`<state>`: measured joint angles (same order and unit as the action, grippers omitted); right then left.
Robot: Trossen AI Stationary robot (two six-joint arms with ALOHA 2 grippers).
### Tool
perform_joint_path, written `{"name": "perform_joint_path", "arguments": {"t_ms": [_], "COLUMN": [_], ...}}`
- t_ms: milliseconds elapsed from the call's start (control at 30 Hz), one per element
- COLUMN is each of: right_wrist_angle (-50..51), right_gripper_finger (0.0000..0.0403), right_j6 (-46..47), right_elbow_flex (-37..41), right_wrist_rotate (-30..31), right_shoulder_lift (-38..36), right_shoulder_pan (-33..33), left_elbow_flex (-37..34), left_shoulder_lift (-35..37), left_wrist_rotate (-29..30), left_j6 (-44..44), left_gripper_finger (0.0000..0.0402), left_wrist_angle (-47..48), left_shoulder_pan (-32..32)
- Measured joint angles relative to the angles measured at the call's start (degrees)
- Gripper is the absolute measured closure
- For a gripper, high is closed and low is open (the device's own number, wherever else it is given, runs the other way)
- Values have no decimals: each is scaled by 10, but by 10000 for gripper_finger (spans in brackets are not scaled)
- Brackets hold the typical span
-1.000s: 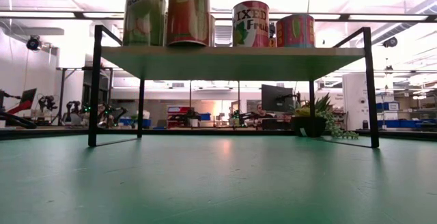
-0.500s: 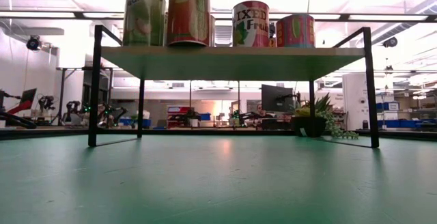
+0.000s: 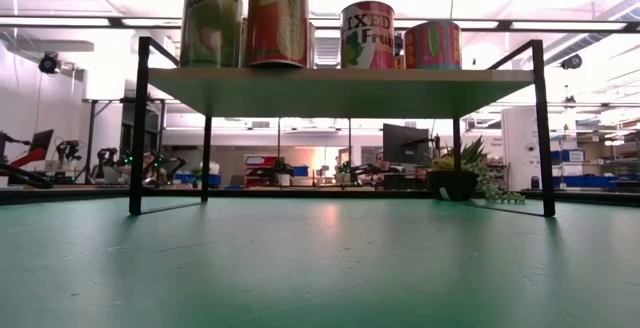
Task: Pick and place cans onto a shelf
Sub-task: Put the canned pineapple on the shelf
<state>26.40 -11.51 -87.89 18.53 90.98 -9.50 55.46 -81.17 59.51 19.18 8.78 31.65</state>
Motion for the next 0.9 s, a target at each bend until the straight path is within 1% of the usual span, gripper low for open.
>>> {"name": "perform_joint_path", "arguments": {"t_ms": [167,300,533,767,900], "right_wrist_angle": [0,-1,-17,-16,4], "right_gripper_finger": [394,394,394,394,394], "right_j6": [19,40,45,30,16], "right_elbow_flex": [0,1,3,-1,-14], "right_wrist_rotate": [-40,-41,-40,-35,-26], "right_shoulder_lift": [0,0,1,0,0], "right_shoulder_pan": [0,0,-1,-1,-1], "left_elbow_flex": [0,0,0,0,0], "left_shoulder_lift": [0,0,0,1,-1], "left_wrist_rotate": [1,1,1,0,-10], "left_j6": [0,0,0,-7,-7], "left_gripper_finger": [401,401,401,401,401], "left_wrist_angle": [-1,0,0,0,-7], "left_shoulder_pan": [-6,-6,-6,9,10]}}
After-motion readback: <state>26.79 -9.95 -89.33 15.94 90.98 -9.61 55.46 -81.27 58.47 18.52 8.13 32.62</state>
